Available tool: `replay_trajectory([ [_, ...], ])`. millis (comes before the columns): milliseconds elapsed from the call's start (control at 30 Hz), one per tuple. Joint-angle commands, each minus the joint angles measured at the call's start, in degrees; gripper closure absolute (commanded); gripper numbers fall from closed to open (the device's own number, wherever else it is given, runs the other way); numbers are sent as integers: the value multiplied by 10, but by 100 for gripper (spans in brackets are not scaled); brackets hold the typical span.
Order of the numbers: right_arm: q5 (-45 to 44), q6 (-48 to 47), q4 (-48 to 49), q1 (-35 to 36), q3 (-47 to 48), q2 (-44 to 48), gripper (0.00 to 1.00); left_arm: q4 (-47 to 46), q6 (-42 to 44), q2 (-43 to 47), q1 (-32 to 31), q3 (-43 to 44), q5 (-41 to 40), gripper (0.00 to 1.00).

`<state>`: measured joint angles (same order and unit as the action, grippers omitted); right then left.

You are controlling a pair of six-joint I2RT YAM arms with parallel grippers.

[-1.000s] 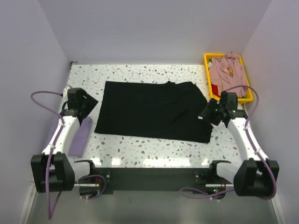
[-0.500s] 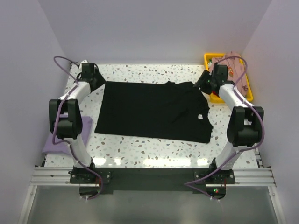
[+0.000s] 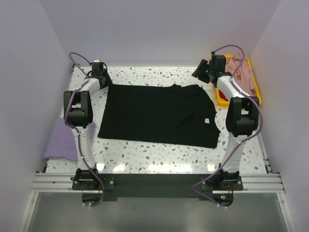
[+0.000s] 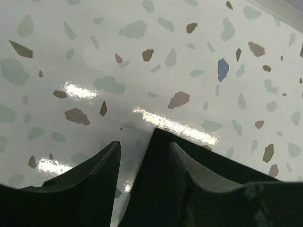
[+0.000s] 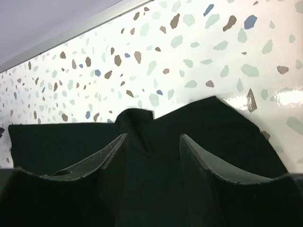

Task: Fold and stack the t-shirts
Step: Fold the tshirt

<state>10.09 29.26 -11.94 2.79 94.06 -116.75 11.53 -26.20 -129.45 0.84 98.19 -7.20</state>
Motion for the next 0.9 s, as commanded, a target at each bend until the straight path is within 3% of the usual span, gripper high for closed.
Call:
replay_trajectory([
  [0,-2,-17,27,-1,38,-15,49,-23,21,-19,-4,27,24,50],
  [400,-35,-48,12,-1,50,-53,50,-17,33,-41,-31,38,20,56],
  [567,-66,-69,-14,-1,78,-71,49,-5,42,-31,-32,30,-8,65],
  [867,-77,-104,-93,-1,161,-137,47,-1,46,-19,-32,27,-42,97],
])
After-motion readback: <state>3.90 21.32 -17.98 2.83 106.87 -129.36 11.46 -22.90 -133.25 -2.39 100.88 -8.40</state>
